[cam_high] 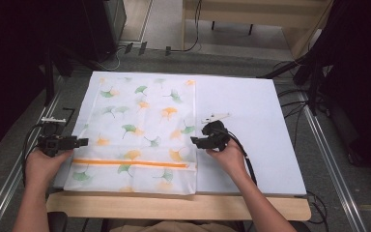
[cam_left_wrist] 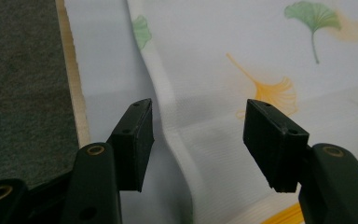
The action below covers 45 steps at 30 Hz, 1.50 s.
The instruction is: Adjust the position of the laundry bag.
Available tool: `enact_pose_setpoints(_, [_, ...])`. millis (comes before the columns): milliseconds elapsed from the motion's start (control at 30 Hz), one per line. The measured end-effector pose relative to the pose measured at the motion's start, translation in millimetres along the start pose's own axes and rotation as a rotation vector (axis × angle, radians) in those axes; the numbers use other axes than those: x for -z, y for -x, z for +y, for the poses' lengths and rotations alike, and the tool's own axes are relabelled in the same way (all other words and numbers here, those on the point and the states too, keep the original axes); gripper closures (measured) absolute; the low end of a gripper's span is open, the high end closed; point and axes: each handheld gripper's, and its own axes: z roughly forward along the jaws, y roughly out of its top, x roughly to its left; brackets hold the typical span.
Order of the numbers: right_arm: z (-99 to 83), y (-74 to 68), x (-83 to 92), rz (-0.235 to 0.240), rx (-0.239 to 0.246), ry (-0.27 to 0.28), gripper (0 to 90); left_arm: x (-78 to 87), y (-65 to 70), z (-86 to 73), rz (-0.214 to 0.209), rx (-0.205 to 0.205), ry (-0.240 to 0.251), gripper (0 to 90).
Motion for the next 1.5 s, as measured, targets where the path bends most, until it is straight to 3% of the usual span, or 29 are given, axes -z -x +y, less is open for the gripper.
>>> enact_pose_setpoints(300, [10.9,10.2,-26.1,-0.023,-0.056,-0.016,41.3,-3.9,-5.5,-6.1,-0.006,0.019,-0.010,43.0])
enact_pose_setpoints(533, [18.9,6.1,-42.4,-0.039,-0.042,-0.045,41.2,-4.5,-2.2,-8.4,0.007,0.005,-0.003,43.2])
enact_pose_setpoints(800, [22.4,2.3,-47.6,-0.044,-0.036,-0.033,45.1,-5.6,2.4,-7.4,-0.015,-0.002,-0.018,55.6])
enact_pose_setpoints(1000, [22.7,1.3,-48.7,-0.048,-0.026,-0.025,54.9,-7.9,6.3,-5.4,-0.044,-0.007,-0.044,66.4])
enact_pose_setpoints(1167, [22.1,2.0,-48.5,-0.083,-0.013,-0.020,68.7,-9.5,5.9,-5.2,-0.056,0.010,-0.044,75.1])
enact_pose_setpoints(1267, [22.3,-1.2,-48.8,-0.064,-0.006,-0.018,81.0,-10.6,7.1,-5.1,-0.071,0.005,-0.053,81.0])
enact_pose_setpoints(1300, [22.3,-1.2,-48.8,-0.064,-0.006,-0.018,81.0,-10.6,7.1,-5.1,-0.071,0.005,-0.053,81.9])
enact_pose_setpoints(1367, [23.4,-5.2,-50.4,-0.079,0.030,-0.015,87.9,-11.2,7.8,-4.8,-0.075,0.009,-0.059,85.2])
enact_pose_setpoints(1500, [24.4,-1.0,-50.5,-0.055,0.015,-0.015,90.0,-11.0,7.7,-4.4,-0.075,0.014,-0.060,88.0])
